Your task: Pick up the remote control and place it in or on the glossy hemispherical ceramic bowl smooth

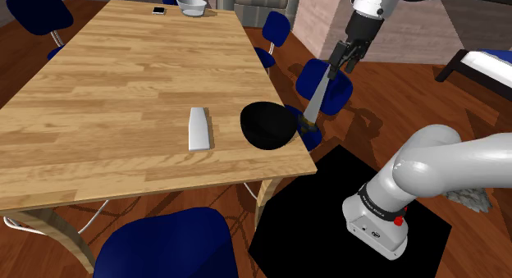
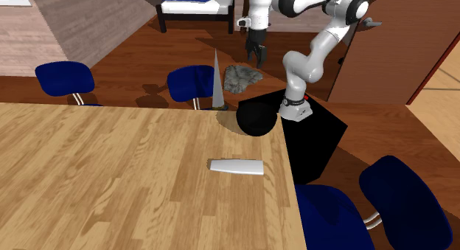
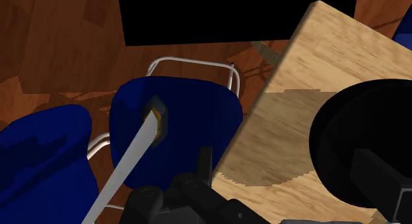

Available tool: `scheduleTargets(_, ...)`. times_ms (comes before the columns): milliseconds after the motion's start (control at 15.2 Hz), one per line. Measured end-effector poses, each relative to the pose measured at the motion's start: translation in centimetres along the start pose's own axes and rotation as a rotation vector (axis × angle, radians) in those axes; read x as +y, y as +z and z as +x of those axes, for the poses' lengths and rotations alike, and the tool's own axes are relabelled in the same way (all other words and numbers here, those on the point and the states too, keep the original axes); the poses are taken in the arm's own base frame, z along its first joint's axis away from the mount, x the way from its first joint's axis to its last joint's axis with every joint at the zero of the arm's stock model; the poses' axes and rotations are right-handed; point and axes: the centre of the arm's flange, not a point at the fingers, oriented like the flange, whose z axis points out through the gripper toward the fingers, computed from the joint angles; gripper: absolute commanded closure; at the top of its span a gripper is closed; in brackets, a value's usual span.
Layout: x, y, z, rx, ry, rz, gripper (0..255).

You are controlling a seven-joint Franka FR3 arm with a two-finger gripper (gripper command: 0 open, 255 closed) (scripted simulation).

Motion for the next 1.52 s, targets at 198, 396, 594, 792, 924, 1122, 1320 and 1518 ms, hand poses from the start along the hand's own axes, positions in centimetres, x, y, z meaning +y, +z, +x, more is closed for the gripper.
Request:
scheduleTargets(198,-1.2,0.6,0.5,-0.001,0.015,-0.001,0)
scheduleTargets(396,-4.4,2.2,1.9,-0.003,0.050,-0.004,0)
scheduleTargets(594,-7.6,3.9,3.7,-0.006,0.089,-0.006,0)
scheduleTargets(792,-10.8,5.8,5.2,-0.008,0.128,-0.009,0)
scheduleTargets(924,-12.8,7.0,6.5,-0.009,0.154,-0.010,0)
scheduleTargets(1122,-15.8,8.5,8.5,-0.011,0.192,-0.013,0)
scheduleTargets(1320,-18.6,10.3,10.8,-0.013,0.231,-0.016,0)
scheduleTargets(1518,-21.4,11.9,12.7,-0.014,0.270,-0.018,0)
